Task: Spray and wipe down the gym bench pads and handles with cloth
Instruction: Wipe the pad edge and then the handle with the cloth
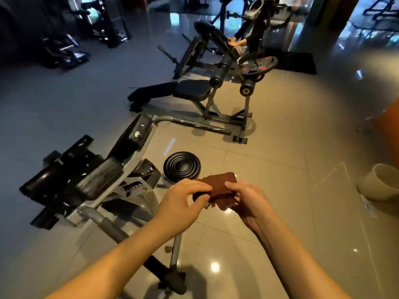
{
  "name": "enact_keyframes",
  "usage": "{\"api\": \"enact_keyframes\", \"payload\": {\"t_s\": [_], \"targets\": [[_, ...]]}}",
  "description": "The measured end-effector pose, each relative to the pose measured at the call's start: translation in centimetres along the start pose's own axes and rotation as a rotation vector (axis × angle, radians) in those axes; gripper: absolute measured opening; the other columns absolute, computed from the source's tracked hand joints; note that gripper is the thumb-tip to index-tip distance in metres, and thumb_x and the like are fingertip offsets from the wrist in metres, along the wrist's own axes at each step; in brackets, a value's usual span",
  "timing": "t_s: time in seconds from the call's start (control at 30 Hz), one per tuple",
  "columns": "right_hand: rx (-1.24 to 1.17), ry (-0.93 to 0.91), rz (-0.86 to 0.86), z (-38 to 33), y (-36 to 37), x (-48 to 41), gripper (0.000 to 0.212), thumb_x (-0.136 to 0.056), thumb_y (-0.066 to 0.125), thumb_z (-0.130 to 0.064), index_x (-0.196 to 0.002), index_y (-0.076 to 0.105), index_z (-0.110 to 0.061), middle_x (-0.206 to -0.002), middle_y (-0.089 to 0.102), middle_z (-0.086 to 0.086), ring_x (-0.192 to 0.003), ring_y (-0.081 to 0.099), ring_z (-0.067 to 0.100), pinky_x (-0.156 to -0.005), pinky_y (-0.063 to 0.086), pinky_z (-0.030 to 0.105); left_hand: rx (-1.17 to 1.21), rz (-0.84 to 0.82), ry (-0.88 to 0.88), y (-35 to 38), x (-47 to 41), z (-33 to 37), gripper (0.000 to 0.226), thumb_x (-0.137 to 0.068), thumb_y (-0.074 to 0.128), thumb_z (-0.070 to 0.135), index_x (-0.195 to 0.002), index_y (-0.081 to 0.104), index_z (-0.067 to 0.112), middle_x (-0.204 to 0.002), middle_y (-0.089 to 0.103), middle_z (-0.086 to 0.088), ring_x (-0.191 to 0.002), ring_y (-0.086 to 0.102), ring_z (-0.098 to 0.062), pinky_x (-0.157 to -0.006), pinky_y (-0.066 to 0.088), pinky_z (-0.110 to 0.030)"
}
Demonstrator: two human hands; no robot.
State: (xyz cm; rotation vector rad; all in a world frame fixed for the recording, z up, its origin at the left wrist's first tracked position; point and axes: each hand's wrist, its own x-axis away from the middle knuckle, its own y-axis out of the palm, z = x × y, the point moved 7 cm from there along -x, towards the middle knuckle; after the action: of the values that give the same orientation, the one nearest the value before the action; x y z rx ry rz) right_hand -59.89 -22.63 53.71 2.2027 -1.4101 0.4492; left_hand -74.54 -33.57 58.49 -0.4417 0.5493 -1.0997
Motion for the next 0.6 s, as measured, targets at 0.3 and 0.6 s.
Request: {"api": "enact_keyframes", "payload": {"t_s": [0.3, 0.6], "targets": [[0.209, -0.014, -0.352, -1.8, 5.7, -3.4, 0.022, -0.093, 0.067, -0.011, -0.113, 0.075, -0.006, -0.107, 0.075, 0.022, -0.095, 0.070, 0.034, -0.086, 0.056, 0.048, 0.521, 0.136, -0.617, -1.7, 0.3, -5.7, 0.023, -0.095, 0.072, 0.026, -0.117, 0.070, 0.024, -0.103, 0.077, 0.004, -0.098, 0.073, -0.014, -0.076, 0.057, -0.017], [0.238, -0.005, -0.493, -2.9, 14.0, -9.3, 0.034, -0.086, 0.075, -0.006, -0.119, 0.069, -0.001, -0.107, 0.076, 0.019, -0.102, 0.072, 0.038, -0.087, 0.060, 0.047, 0.803, 0.474, -0.800, -3.8, -2.3, -12.7, 0.014, -0.092, 0.073, 0.016, -0.105, 0.075, 0.009, -0.097, 0.078, -0.012, -0.091, 0.076, -0.027, -0.079, 0.061, -0.034]]}}
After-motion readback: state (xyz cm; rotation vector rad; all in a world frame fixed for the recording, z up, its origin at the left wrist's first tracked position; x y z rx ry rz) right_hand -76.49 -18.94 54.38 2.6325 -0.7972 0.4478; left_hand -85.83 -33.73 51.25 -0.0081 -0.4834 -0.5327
